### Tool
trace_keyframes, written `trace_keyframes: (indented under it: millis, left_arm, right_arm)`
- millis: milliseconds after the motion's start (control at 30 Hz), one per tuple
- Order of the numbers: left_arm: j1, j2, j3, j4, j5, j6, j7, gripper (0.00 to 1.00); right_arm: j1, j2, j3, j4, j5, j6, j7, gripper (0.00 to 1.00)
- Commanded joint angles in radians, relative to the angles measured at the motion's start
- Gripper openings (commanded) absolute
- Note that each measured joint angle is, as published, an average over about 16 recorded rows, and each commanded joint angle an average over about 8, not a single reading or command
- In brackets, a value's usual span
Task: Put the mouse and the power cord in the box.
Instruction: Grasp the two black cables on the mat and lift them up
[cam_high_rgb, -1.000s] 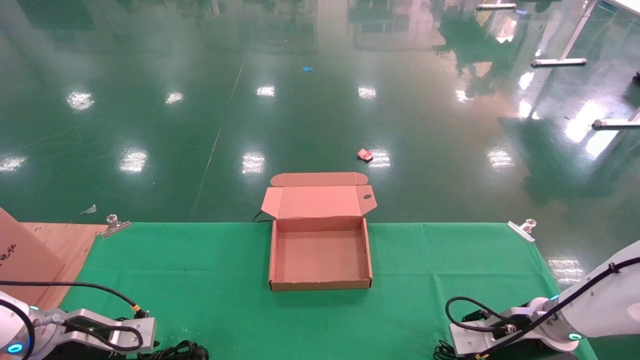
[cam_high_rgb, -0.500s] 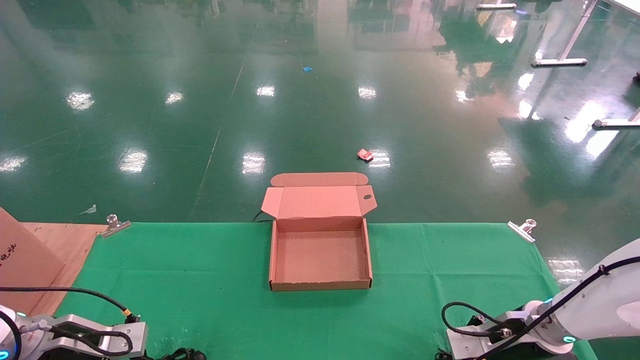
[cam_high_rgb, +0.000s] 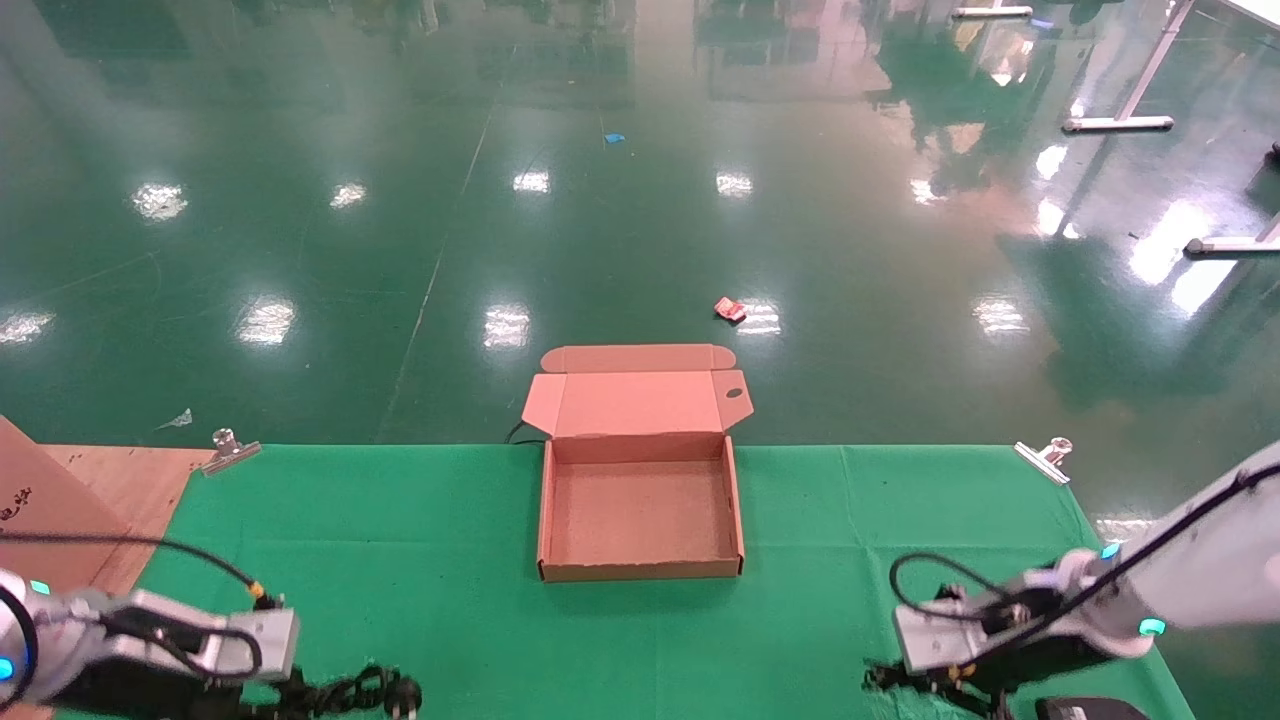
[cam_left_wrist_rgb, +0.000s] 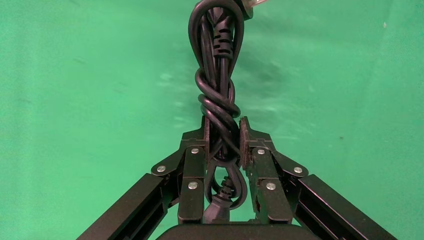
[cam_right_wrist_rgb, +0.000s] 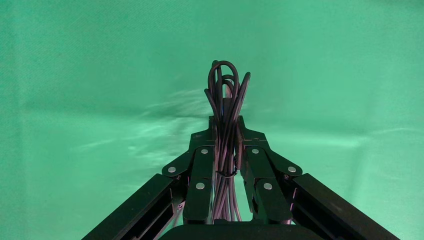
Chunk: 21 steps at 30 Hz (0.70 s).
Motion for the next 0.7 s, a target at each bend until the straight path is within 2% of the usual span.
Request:
trace_keyframes:
  millis: [33, 200, 367, 533, 700]
  left_arm:
    - [-0.018, -0.006, 0.000, -0.016, 0.000, 0.016, 0.002, 0.00]
    - [-0.085, -0.036, -0.007, -0.142, -0.005, 0.085, -0.049, 0.00]
    - [-0.159, -0.061, -0.019, -0.335, -0.017, 0.159, -0.154, 0.00]
    - [-0.228, -0.063, -0.035, -0.539, -0.043, 0.205, -0.296, 0.00]
    - [-0.306, -0.027, -0.035, -0.666, -0.055, 0.210, -0.407, 0.00]
  right_arm:
    - [0.022, 0.007, 0.005, 0.006, 0.008, -0.017, -0.006, 0.00]
    - [0.095, 0.035, 0.024, 0.061, 0.035, -0.090, 0.006, 0.00]
    - [0.170, 0.064, 0.045, 0.150, 0.066, -0.168, 0.052, 0.00]
    - [0.240, 0.079, 0.067, 0.261, 0.092, -0.223, 0.143, 0.00]
    - [0.303, 0.061, 0.084, 0.366, 0.108, -0.239, 0.250, 0.00]
